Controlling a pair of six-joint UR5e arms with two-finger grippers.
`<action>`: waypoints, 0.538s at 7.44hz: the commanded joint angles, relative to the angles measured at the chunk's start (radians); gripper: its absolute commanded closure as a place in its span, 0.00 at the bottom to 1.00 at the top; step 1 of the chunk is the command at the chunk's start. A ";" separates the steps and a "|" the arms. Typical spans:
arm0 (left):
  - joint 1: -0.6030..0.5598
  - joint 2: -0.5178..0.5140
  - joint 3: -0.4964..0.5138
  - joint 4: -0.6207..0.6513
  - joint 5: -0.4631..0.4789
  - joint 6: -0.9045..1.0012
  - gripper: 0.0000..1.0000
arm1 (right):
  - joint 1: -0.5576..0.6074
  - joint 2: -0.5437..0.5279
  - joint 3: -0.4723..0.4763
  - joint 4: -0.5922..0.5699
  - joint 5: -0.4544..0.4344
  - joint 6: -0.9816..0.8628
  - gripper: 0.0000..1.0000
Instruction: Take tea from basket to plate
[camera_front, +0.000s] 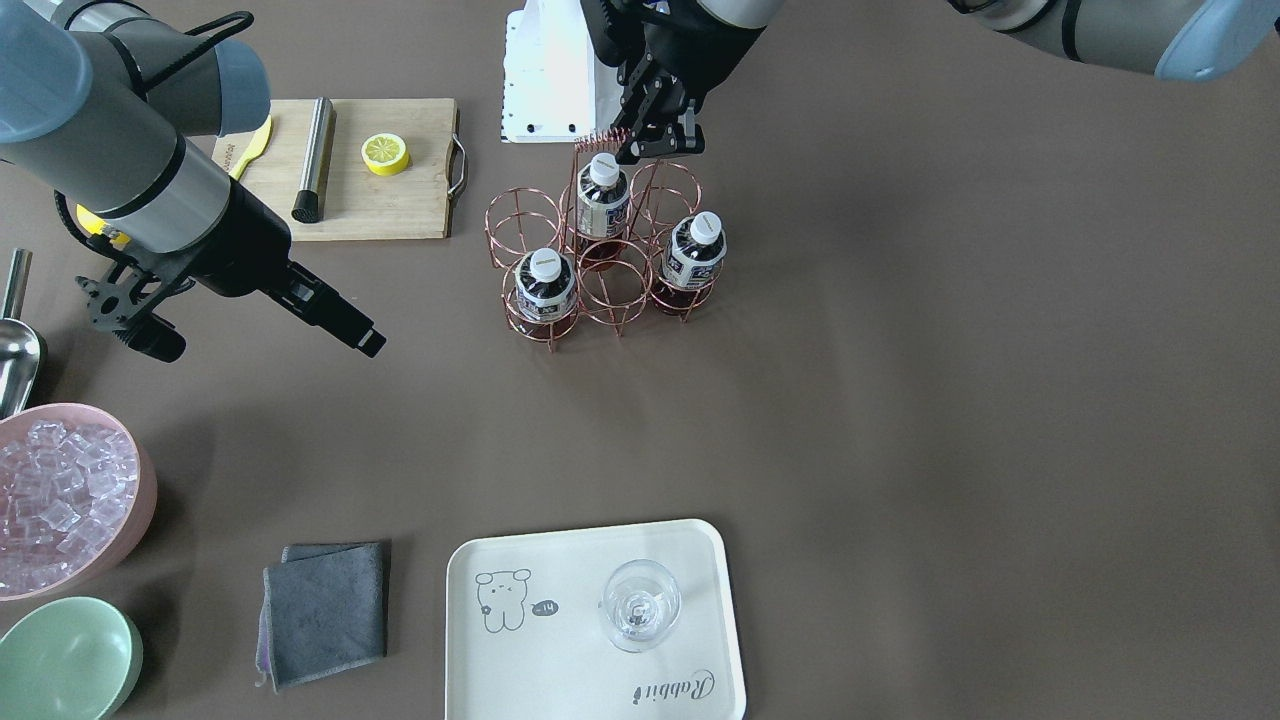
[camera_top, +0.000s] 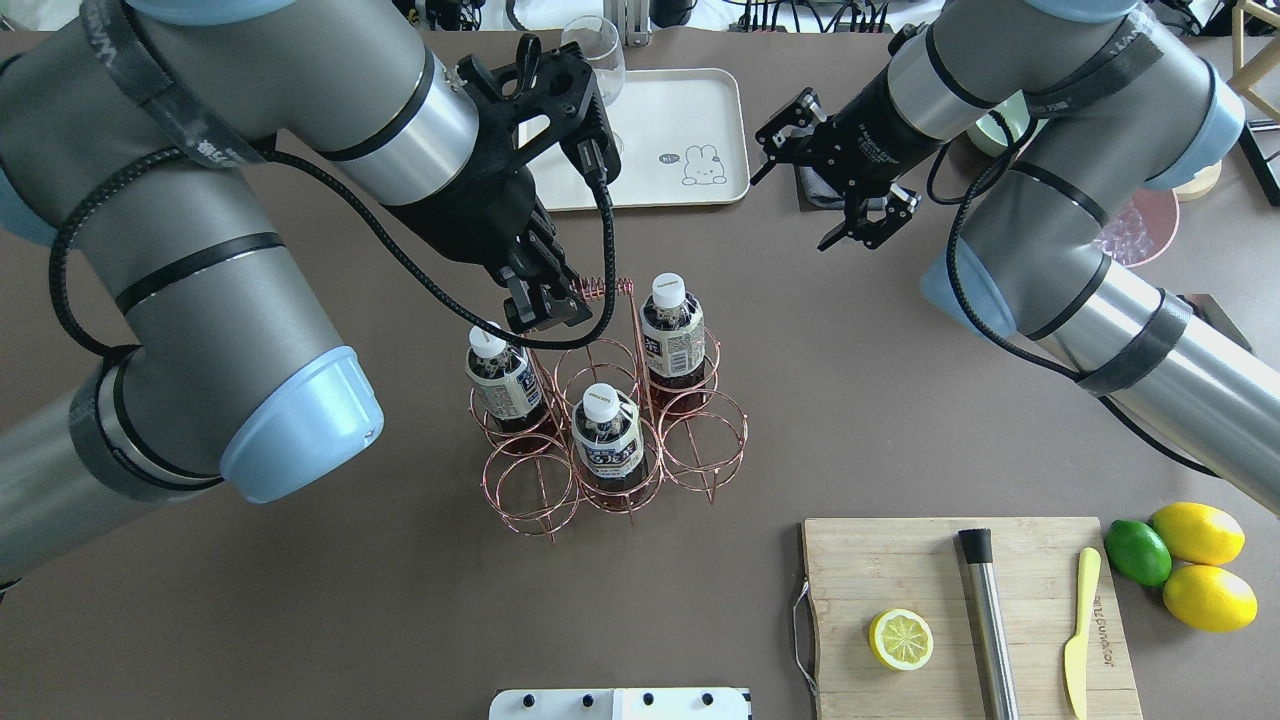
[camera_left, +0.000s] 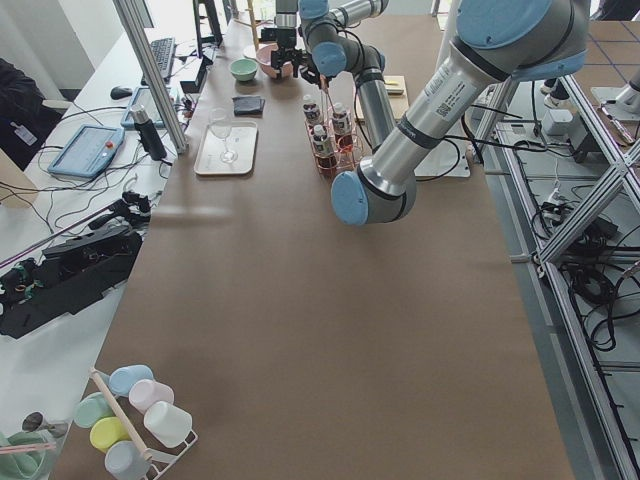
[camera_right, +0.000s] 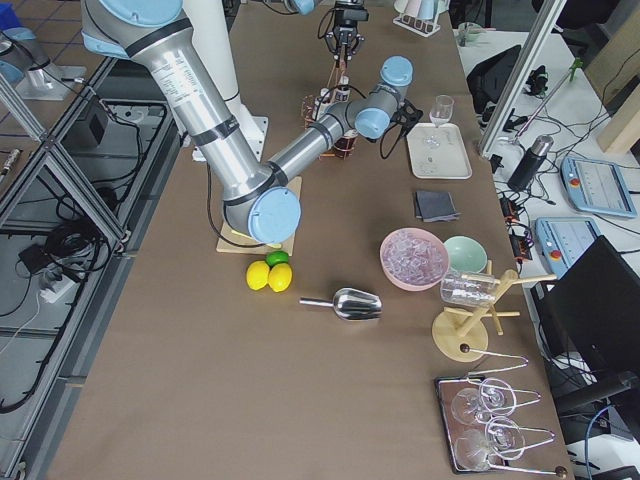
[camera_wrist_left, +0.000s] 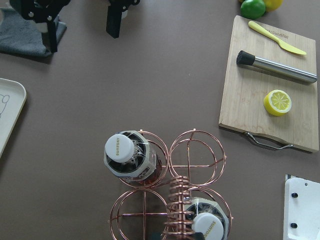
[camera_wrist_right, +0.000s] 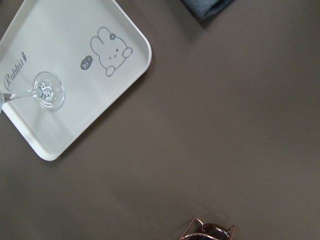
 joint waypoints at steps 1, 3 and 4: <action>-0.002 -0.001 0.001 0.000 -0.002 -0.003 1.00 | -0.091 0.057 -0.020 0.020 0.032 0.130 0.01; -0.005 0.002 -0.005 0.002 -0.002 -0.003 1.00 | -0.130 0.059 -0.022 0.017 0.128 0.131 0.01; -0.010 0.002 -0.005 0.002 -0.004 -0.004 1.00 | -0.127 0.057 -0.022 0.012 0.168 0.131 0.05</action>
